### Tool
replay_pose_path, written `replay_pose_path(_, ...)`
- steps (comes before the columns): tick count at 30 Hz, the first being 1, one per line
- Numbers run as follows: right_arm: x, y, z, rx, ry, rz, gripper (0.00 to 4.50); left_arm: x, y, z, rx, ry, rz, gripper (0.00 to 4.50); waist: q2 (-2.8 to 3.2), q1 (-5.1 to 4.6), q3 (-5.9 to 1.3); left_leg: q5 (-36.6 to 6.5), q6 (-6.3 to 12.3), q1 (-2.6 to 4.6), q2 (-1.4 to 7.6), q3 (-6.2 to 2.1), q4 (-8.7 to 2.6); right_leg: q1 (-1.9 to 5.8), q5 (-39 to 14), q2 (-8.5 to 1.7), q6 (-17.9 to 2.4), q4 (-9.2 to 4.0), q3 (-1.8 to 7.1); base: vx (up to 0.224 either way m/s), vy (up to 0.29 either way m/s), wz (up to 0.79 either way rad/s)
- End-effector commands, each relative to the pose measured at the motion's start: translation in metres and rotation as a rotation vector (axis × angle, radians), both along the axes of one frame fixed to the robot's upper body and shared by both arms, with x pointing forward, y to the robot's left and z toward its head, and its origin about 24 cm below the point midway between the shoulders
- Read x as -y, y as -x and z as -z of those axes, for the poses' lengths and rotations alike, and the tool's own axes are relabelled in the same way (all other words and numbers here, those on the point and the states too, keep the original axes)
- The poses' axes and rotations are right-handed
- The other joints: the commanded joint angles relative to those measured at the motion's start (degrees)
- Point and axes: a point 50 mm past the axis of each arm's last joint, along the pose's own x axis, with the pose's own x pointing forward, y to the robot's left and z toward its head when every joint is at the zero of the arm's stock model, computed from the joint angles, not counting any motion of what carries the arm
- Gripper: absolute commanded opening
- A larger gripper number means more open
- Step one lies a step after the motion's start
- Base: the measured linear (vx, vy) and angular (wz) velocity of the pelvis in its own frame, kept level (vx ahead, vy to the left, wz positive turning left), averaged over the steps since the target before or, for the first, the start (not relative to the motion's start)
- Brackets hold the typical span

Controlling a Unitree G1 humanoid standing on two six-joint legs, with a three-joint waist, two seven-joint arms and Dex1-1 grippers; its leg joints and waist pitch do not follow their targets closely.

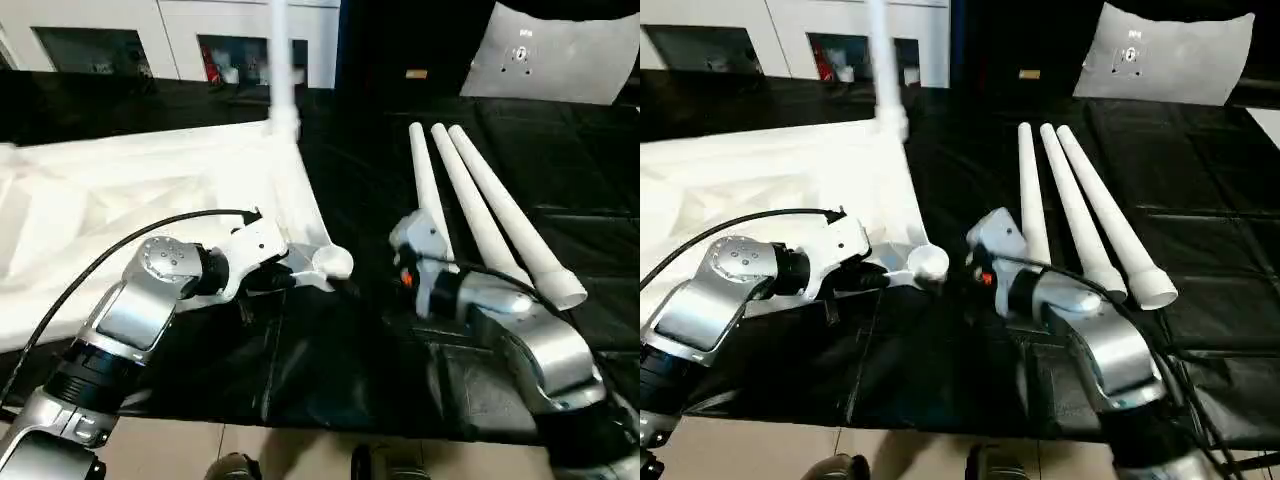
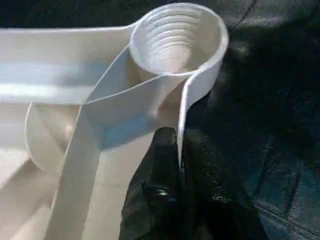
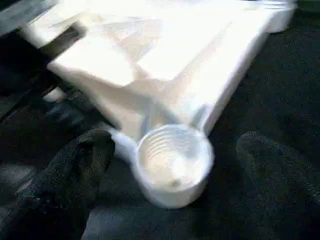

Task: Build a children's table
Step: Rotate table base, then pick table leg

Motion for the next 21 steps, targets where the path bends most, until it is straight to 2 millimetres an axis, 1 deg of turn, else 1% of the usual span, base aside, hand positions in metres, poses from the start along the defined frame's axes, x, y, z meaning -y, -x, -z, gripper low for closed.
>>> replay_pose_path(1,0.008,-0.009,-0.004,0.001,0.01,0.113,4.5,-0.003,0.003,0.01,-0.008,-0.026,0.001,0.06,0.26,0.22,-4.38,-7.75,0.01,0.31,0.05,0.1,-3.47,3.59,-8.88,-2.47,-11.49,-3.92,1.87,0.0,0.0,0.0)
replay_pose_path(2,0.009,-0.015,-0.005,0.002,0.01,0.173,4.5,0.0,0.003,0.007,0.024,-0.002,0.025,0.06,0.27,0.23,-4.4,-7.66,-0.01,0.37,0.11,0.13,-3.49,3.61,-8.5,-2.45,-11.51,-3.9,1.86,0.0,0.0,0.0)
replay_pose_path(3,0.009,-0.015,-0.005,0.002,0.01,0.173,4.5,0.0,0.003,0.007,0.024,-0.002,0.025,0.32,0.33,0.21,-4.38,-7.22,-0.09,0.27,0.06,0.1,-3.49,3.61,-8.12,-2.5,-11.6,-3.81,1.85,0.0,0.0,0.0)
replay_pose_path(5,0.013,-0.031,-0.008,-0.041,0.036,0.324,4.5,0.001,0.002,-0.001,0.066,0.055,0.041,0.62,0.46,0.16,-4.47,-7.08,-0.72,0.46,0.01,0.28,-3.48,3.58,-7.09,-2.42,-11.77,-3.71,1.9,0.0,0.0,0.0)
replay_pose_path(6,0.014,-0.035,-0.008,-0.053,0.05,0.36,4.5,0.0,0.003,-0.003,0.076,0.063,0.046,0.62,0.48,0.14,-4.43,-6.72,-1.03,0.41,-0.06,0.19,-3.52,3.63,-6.94,-2.44,-11.94,-3.61,1.86,0.0,0.0,0.0)
replay_pose_path(7,0.016,-0.039,-0.009,-0.061,0.061,0.387,4.5,-0.001,0.002,-0.004,0.082,0.069,0.047,0.7,0.42,0.15,-4.52,-6.57,-1.4,0.59,-0.08,0.33,-3.48,3.55,-6.48,-2.31,-11.97,-3.66,1.9,0.0,0.0,0.0)
replay_pose_path(8,0.02,-0.047,-0.011,-0.081,0.101,0.458,4.5,-0.002,0.003,-0.009,0.101,0.093,0.045,0.83,0.3,0.07,-4.46,-6.22,-1.76,0.53,-0.09,0.37,-3.48,3.59,-5.8,-2.31,-12.14,-3.41,1.93,0.0,0.0,0.0)
replay_pose_path(9,0.02,-0.047,-0.011,-0.081,0.101,0.458,4.5,-0.002,0.003,-0.009,0.101,0.093,0.045,0.94,0.3,0.07,-4.46,-6.22,-1.76,0.53,-0.09,0.37,-3.48,3.59,-5.8,-2.31,-12.14,-3.41,1.93,0.0,0.0,0.0)
replay_pose_path(10,0.026,-0.055,-0.012,-0.112,0.134,0.534,4.5,-0.003,0.004,-0.012,0.109,0.108,0.042,1.02,0.46,0.26,-4.46,-6.35,-1.97,0.61,-0.04,0.47,-3.43,3.62,-5.54,-2.38,-11.66,-3.39,1.97,0.0,0.0,0.0)
replay_pose_path(11,0.026,-0.055,-0.012,-0.112,0.134,0.534,4.5,-0.003,0.004,-0.012,0.109,0.108,0.042,1.08,0.21,0.15,-4.49,-6.0,-2.02,0.6,-0.08,0.52,-3.44,3.67,-5.27,-2.33,-11.68,-3.37,1.98,0.0,0.0,0.0)
replay_pose_path(12,0.029,-0.058,-0.012,-0.131,0.151,0.573,4.5,-0.004,0.006,-0.014,0.109,0.114,0.045,1.08,0.12,0.19,-4.48,-5.79,-2.05,0.6,-0.07,0.54,-3.47,3.67,-4.97,-2.35,-11.65,-3.31,1.98,0.0,0.0,0.0)
replay_pose_path(13,0.034,-0.062,-0.013,-0.144,0.166,0.618,4.5,-0.005,0.008,-0.016,0.101,0.121,0.043,1.25,0.17,0.24,-4.48,-5.71,-2.13,0.64,-0.06,0.6,-3.43,3.65,-4.84,-2.37,-11.48,-3.23,1.98,0.0,0.0,0.0)
replay_pose_path(14,0.037,-0.066,-0.013,-0.16,0.18,0.653,4.5,-0.006,0.012,-0.017,0.091,0.128,0.053,1.25,0.02,0.13,-4.6,-5.29,-2.14,0.58,-0.06,0.63,-3.4,3.77,-4.29,-2.38,-11.5,-3.08,1.99,0.0,0.0,0.0)
replay_pose_path(15,0.041,-0.068,-0.013,-0.173,0.196,0.682,4.5,-0.006,0.017,-0.019,0.084,0.134,0.061,1.34,0.1,0.16,-4.59,-5.06,-2.09,0.59,-0.09,0.63,-3.37,3.75,-4.05,-2.33,-11.46,-3.01,1.97,0.0,0.0,0.0)
replay_pose_path(16,0.043,-0.069,-0.013,-0.185,0.207,0.702,4.5,-0.006,0.02,-0.02,0.081,0.139,0.067,1.39,-0.07,0.15,-4.41,-5.14,-2.05,0.46,-0.09,0.67,-3.41,3.73,-4.37,-2.35,-11.26,-3.06,1.98,0.0,0.0,0.0)
replay_pose_path(17,0.043,-0.069,-0.013,-0.185,0.207,0.702,4.5,-0.006,0.02,-0.02,0.081,0.139,0.067,1.55,0.03,0.12,-4.41,-5.32,-2.03,0.55,-0.11,0.73,-3.4,3.66,-4.72,-2.29,-11.06,-3.11,1.97,0.0,0.0,0.0)
replay_pose_path(20,0.048,-0.068,-0.009,-0.251,0.227,0.729,4.5,-0.005,0.032,-0.025,0.054,0.179,0.054,1.55,-0.03,0.06,-4.34,-5.38,-1.93,0.56,0.02,0.75,-3.38,3.72,-4.31,-2.31,-10.77,-2.94,2.0,0.0,0.0,0.0)
replay_pose_path(21,0.048,-0.067,-0.009,-0.254,0.227,0.73,4.5,-0.005,0.033,-0.026,0.053,0.181,0.053,1.55,-0.09,0.08,-4.29,-5.33,-1.79,0.52,-0.02,0.76,-3.4,3.7,-4.37,-2.28,-10.72,-3.03,1.99,0.0,0.0,0.0)
